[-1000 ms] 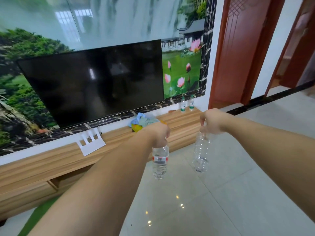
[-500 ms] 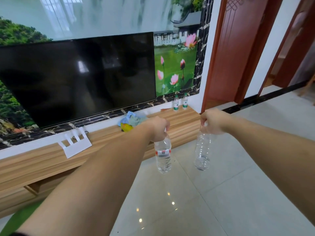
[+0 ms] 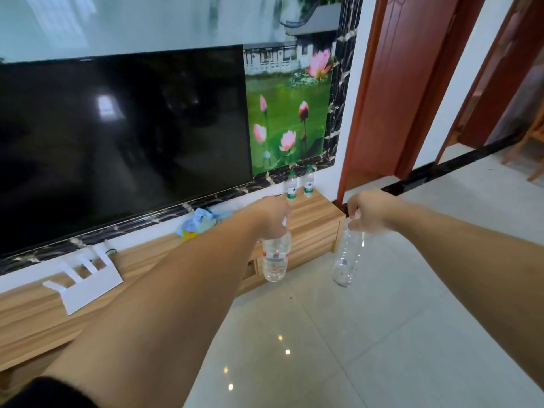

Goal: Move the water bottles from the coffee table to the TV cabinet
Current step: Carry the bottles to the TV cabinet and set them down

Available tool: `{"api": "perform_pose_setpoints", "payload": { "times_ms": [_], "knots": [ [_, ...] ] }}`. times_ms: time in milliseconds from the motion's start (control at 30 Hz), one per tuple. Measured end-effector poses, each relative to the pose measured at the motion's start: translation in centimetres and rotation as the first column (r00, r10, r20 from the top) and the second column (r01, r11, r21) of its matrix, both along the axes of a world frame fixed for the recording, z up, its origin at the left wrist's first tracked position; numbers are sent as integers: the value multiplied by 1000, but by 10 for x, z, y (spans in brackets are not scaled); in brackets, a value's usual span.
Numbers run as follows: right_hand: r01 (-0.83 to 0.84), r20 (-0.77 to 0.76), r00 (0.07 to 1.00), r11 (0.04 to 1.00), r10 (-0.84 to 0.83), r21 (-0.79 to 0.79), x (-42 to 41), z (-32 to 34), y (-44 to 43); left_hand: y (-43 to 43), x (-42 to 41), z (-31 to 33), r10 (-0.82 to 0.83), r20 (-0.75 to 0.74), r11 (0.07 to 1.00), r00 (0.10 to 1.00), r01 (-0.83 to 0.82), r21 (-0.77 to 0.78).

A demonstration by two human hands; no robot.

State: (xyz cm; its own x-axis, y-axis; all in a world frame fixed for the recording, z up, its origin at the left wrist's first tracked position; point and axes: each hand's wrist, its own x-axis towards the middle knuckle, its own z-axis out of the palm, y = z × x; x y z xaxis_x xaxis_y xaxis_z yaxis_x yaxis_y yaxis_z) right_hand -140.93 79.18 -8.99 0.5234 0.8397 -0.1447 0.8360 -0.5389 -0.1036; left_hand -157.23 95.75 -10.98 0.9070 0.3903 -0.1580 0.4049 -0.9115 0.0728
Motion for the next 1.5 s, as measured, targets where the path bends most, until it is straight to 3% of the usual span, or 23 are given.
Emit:
{"api": "perform_pose_setpoints", "payload": {
  "times_ms": [533, 1033, 1500],
  "knots": [
    [-129, -126, 983, 991, 131, 21, 218, -27, 114, 99, 208, -21, 78, -131, 997, 988, -75, 27],
    [-190, -96, 978, 982, 187, -22, 393, -50, 217, 207, 367, -32, 172, -66, 983, 983, -176, -57],
    [-138, -102, 987, 977, 123, -165, 495, -99, 399, 392, 457, -92, 257, 22, 943, 966, -246, -226]
  ]
}}
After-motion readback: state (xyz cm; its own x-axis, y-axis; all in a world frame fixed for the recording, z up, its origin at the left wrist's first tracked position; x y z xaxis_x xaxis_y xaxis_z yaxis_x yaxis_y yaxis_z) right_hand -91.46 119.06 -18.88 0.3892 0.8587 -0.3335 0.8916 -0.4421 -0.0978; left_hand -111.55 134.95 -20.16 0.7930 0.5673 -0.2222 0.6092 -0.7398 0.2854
